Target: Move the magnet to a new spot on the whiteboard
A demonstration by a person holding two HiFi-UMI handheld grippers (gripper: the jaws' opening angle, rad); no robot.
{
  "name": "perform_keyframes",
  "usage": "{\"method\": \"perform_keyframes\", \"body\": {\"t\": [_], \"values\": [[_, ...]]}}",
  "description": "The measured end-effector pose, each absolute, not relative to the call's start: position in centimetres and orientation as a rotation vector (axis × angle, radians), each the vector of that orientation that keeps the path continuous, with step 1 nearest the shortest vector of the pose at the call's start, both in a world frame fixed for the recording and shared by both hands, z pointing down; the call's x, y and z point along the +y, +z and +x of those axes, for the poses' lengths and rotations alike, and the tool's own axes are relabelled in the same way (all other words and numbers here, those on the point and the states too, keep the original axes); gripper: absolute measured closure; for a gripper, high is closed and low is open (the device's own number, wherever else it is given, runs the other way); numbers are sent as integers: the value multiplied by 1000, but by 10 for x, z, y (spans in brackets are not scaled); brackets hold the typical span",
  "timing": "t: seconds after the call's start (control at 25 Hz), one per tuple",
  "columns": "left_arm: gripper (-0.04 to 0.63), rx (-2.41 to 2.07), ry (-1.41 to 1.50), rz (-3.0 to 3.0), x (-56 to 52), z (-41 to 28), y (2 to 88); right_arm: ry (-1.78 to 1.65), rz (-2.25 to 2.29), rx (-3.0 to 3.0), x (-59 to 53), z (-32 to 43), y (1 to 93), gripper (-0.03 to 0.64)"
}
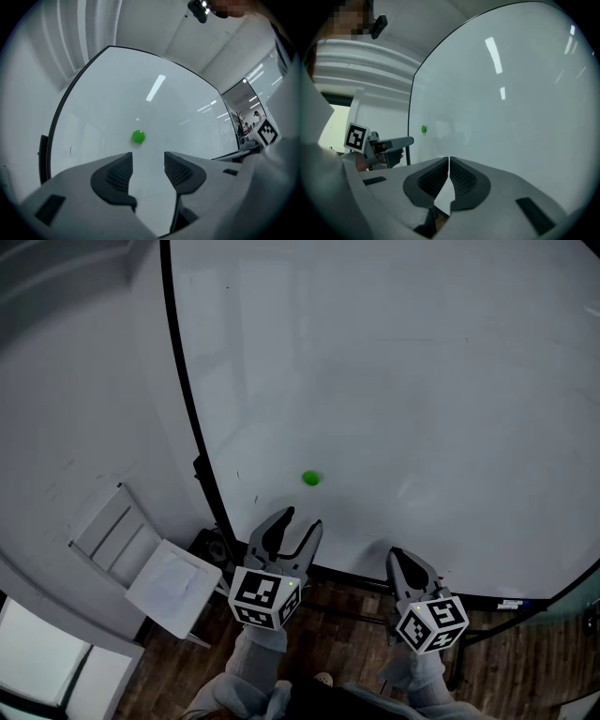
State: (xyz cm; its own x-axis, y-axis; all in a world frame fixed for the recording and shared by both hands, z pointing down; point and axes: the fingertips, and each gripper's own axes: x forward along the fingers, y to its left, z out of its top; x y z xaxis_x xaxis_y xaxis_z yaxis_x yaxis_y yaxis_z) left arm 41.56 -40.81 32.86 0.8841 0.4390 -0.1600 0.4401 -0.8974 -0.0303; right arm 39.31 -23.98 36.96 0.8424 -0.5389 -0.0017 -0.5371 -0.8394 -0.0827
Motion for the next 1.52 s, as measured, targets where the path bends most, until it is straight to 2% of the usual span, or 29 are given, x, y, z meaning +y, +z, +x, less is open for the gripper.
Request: {"method": "perform_keyframes", "body": {"t": [0.48,0.8,0.88,0.96,1.52], "values": [[390,571,-456,3230,-402,449,283,101,-2993,850,-229,412,339,583],[391,496,-436,3279,-402,461,285,102,-2985,829,-227,419,344,583],[409,463,-434,3304,-403,463,287,99,-2981,824,-227,420,346,583],[456,428,-435,3321,-406,464,286,97,-2978,818,-227,421,347,583],[469,468,-446,3312,-409,465,286,86,-2978,770,-224,419,351,583]]}}
